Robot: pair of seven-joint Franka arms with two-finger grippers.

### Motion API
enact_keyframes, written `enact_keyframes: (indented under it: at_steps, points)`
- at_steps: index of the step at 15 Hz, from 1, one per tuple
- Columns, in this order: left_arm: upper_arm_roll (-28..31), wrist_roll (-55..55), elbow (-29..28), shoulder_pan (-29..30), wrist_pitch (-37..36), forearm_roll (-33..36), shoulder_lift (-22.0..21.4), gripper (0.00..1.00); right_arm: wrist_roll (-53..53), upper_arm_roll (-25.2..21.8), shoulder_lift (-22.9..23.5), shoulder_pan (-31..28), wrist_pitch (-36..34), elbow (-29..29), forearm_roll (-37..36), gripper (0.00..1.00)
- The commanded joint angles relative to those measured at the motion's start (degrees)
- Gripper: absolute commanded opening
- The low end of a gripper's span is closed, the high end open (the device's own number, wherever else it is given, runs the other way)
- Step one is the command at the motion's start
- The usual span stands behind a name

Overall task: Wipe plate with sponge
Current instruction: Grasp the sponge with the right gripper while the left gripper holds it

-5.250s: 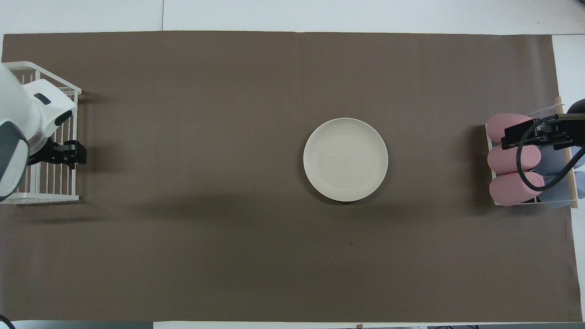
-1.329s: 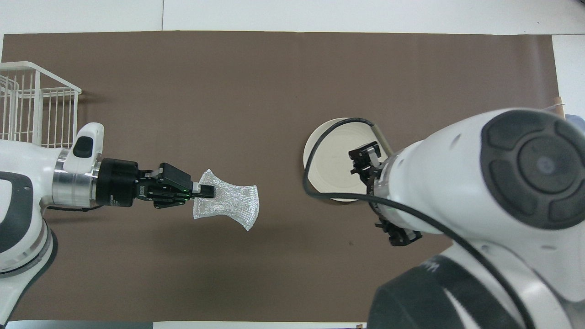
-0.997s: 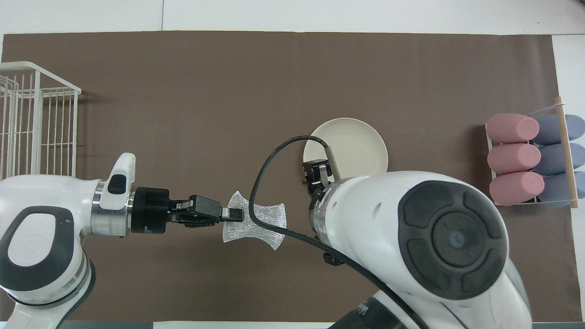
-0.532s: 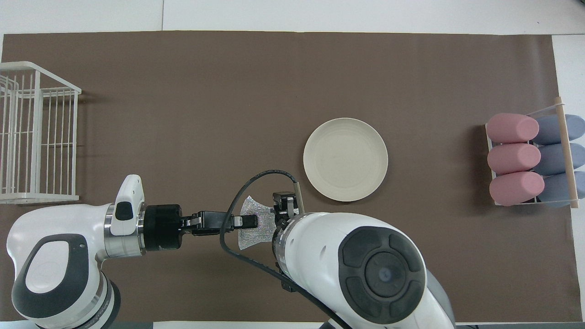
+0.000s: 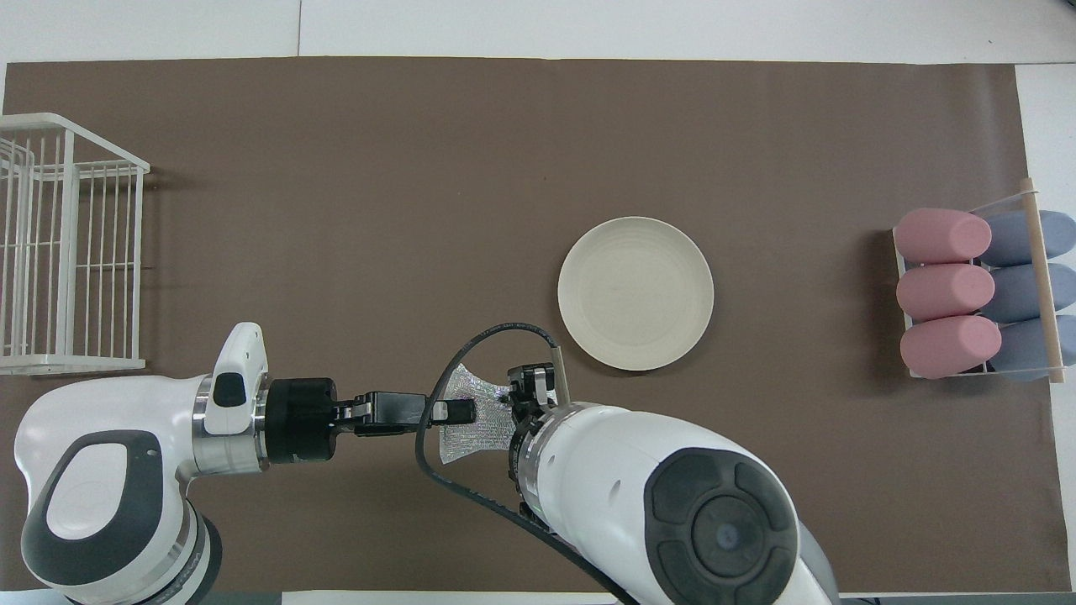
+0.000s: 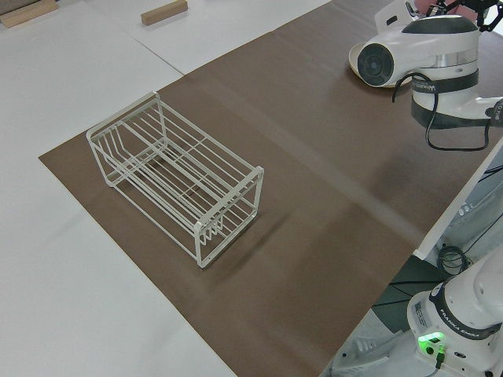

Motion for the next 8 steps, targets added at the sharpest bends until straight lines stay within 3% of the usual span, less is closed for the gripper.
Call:
enact_keyframes:
  at_steps: [1, 8]
  points:
    - [0.8, 0.9, -1.8, -0.5, -0.9, -1.1, -1.9, 0.00, -2.5, -0.3, -1.4, 0.3, 1.2, -1.8, 1.1, 0.00]
    - [0.8, 0.6, -1.8, -0.5, -1.7, -0.8, -1.9, 0.00, -2.5, -0.3, -1.4, 0.3, 1.3, -1.7, 1.1, 0.00]
